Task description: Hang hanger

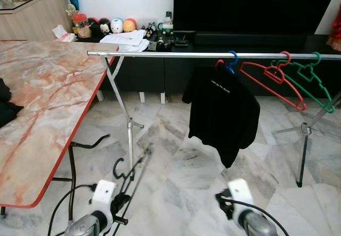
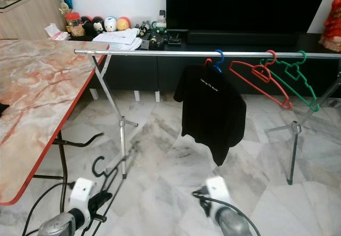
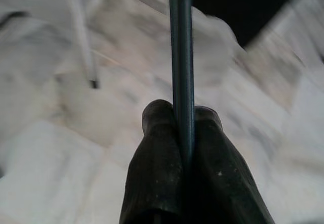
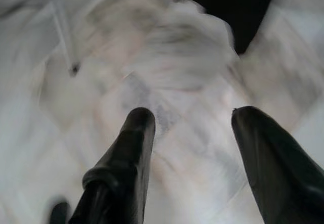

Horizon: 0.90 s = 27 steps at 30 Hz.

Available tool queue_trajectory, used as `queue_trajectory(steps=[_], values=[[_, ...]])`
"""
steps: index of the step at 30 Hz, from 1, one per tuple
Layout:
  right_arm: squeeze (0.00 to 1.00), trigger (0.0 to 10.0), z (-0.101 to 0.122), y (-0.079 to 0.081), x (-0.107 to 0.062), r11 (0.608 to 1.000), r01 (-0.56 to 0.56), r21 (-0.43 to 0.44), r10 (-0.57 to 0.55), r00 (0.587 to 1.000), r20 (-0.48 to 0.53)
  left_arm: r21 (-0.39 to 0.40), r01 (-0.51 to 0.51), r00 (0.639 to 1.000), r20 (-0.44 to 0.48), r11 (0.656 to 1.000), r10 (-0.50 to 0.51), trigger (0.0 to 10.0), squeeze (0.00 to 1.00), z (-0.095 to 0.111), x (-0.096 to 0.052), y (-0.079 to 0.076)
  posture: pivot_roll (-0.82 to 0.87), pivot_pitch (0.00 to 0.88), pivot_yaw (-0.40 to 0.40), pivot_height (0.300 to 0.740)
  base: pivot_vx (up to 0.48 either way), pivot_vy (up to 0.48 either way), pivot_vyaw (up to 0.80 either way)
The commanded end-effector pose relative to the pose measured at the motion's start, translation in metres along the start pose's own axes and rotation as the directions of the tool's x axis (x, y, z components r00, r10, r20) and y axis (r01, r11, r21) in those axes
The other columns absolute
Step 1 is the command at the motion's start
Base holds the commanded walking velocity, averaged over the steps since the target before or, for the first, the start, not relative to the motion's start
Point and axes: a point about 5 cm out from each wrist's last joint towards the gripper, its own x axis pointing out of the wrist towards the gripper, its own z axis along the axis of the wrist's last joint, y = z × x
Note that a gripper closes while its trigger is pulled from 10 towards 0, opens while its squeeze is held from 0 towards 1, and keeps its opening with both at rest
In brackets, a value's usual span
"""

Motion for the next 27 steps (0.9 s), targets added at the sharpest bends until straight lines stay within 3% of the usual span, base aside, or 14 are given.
queue_trajectory(steps=[1, 4, 8, 13, 17, 20, 27], values=[[0.0, 10.0, -0.045, 0.002, -0.012, 0.966, 0.12, 0.23, -0.09, 0.987, -0.135, -0.052, -0.095, 0.992, 0.083, 0.994, 0.099, 10.0, 0.0, 0.008, -0.006, 0.008, 0.04, 0.08, 0.041, 0.74, 0.0, 0.0, 0.0], [0.0, 10.0, -0.08, 0.007, -0.025, 0.968, 0.139, 0.211, -0.082, 0.963, -0.256, -0.074, -0.113, 0.988, 0.094, 0.991, 0.12, 10.0, 0.0, 0.007, -0.009, 0.006, 0.05, 0.075, 0.034, 0.74, 0.0, 0.0, 0.0], [0.0, 10.0, -0.095, 0.01, -0.033, 0.982, 0.112, 0.152, -0.063, 0.954, -0.294, -0.094, -0.132, 0.986, 0.095, 0.987, 0.141, 10.0, 0.0, 0.007, -0.01, 0.005, 0.04, 0.074, 0.037, 0.74, 0.0, 0.0, 0.0], [0.0, 10.0, -0.095, 0.006, -0.034, 0.964, 0.168, 0.206, -0.106, 0.954, -0.28, -0.087, -0.132, 0.986, 0.096, 0.987, 0.14, 10.0, 0.0, 0.01, -0.011, 0.004, 0.03, 0.065, 0.044, 0.74, 0.154, 0.0, 0.0], [0.0, 10.0, -0.095, 0.007, -0.034, 0.971, 0.159, 0.18, -0.105, 0.955, -0.278, -0.044, -0.09, 0.992, 0.088, 0.995, 0.093, 10.0, 0.0, 0.012, -0.009, -0.004, 0.03, 0.051, 0.047, 0.74, 0.298, 0.0, 0.0], [0.0, 10.0, -0.094, 0.012, -0.033, 0.979, 0.126, 0.158, -0.079, 0.959, -0.27, -0.088, -0.088, 0.991, 0.095, 0.992, 0.097, 10.0, 0.0, 0.013, -0.008, -0.005, 0.03, 0.044, 0.048, 0.74, 0.346, 0.0, 0.0], [0.0, 10.0, -0.094, 0.012, -0.032, 0.981, 0.127, 0.148, -0.081, 0.956, -0.28, -0.077, -0.066, 0.993, 0.089, 0.995, 0.073, 10.0, 0.0, 0.012, -0.009, -0.009, 0.03, 0.027, 0.048, 0.74, 0.372, 0.0, 0.0]])
